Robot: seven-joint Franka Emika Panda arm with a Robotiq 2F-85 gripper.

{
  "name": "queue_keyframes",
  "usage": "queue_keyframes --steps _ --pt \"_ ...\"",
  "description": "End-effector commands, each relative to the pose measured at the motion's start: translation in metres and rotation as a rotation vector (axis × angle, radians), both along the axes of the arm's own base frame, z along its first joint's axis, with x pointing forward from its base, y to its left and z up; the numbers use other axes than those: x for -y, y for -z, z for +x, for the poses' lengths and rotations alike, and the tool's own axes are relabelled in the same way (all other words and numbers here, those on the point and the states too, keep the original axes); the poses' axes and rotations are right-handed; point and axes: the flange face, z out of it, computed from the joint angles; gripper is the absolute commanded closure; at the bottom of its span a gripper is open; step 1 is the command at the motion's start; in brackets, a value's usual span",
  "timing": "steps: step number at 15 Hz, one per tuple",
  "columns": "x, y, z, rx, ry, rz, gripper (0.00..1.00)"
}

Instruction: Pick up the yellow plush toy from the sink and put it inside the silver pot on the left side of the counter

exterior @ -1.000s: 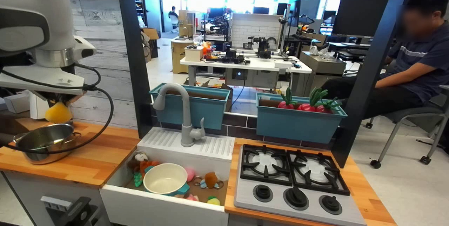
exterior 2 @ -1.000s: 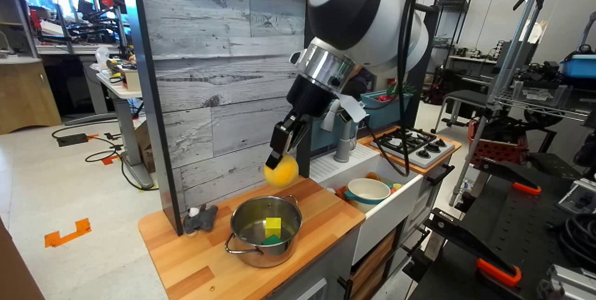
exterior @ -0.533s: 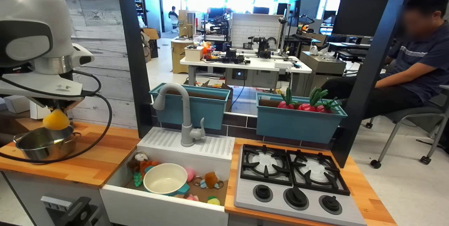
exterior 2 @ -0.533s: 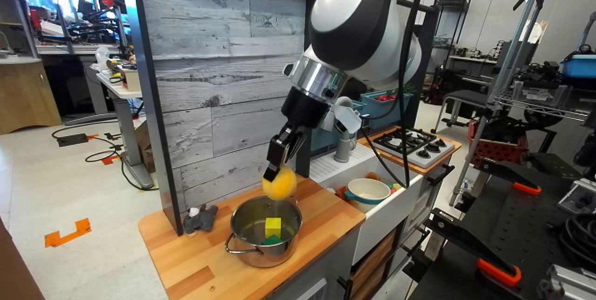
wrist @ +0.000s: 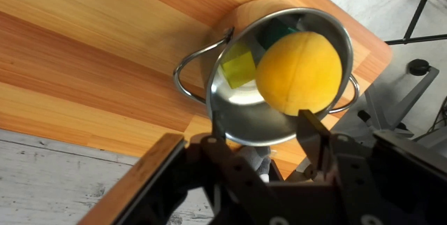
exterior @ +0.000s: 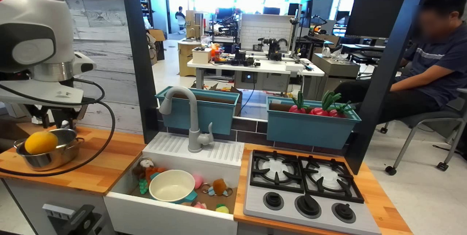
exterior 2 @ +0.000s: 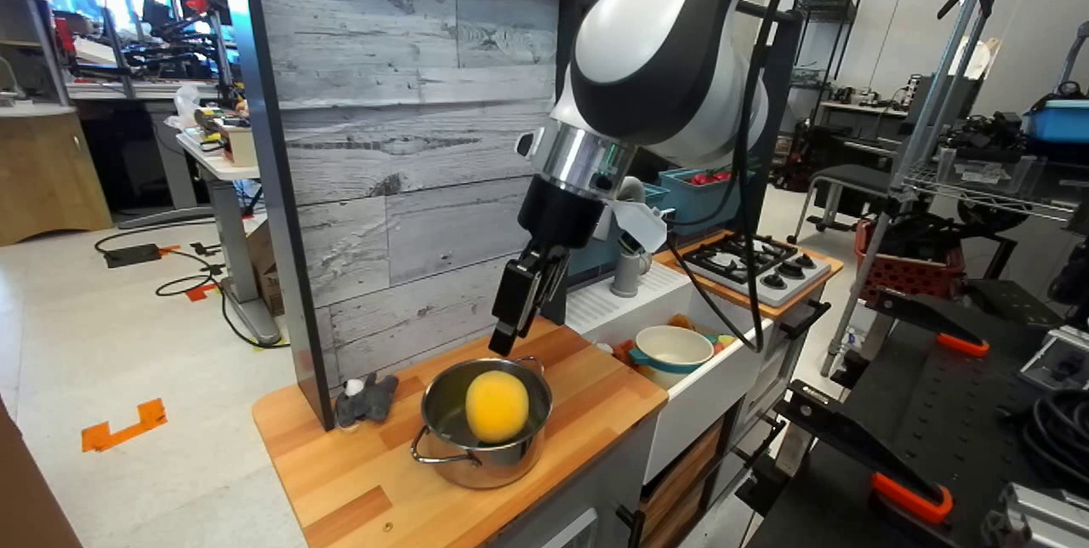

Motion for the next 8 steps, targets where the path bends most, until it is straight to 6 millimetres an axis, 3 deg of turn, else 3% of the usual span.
queue_keyframes --steps 1,2,4,8 --pt "-0.0061 0.0040 0.0030 -0.012 0.008 -0.014 0.11" --pt "-0.0028 0.0013 -0.0002 -0.005 0.006 -0.002 0.29" --pt "-0.0043 0.0017 -0.0008 -0.007 0.008 -0.002 0.14" --pt "-0.0042 0.0019 -0.0009 -0.008 0.009 -0.003 0.11"
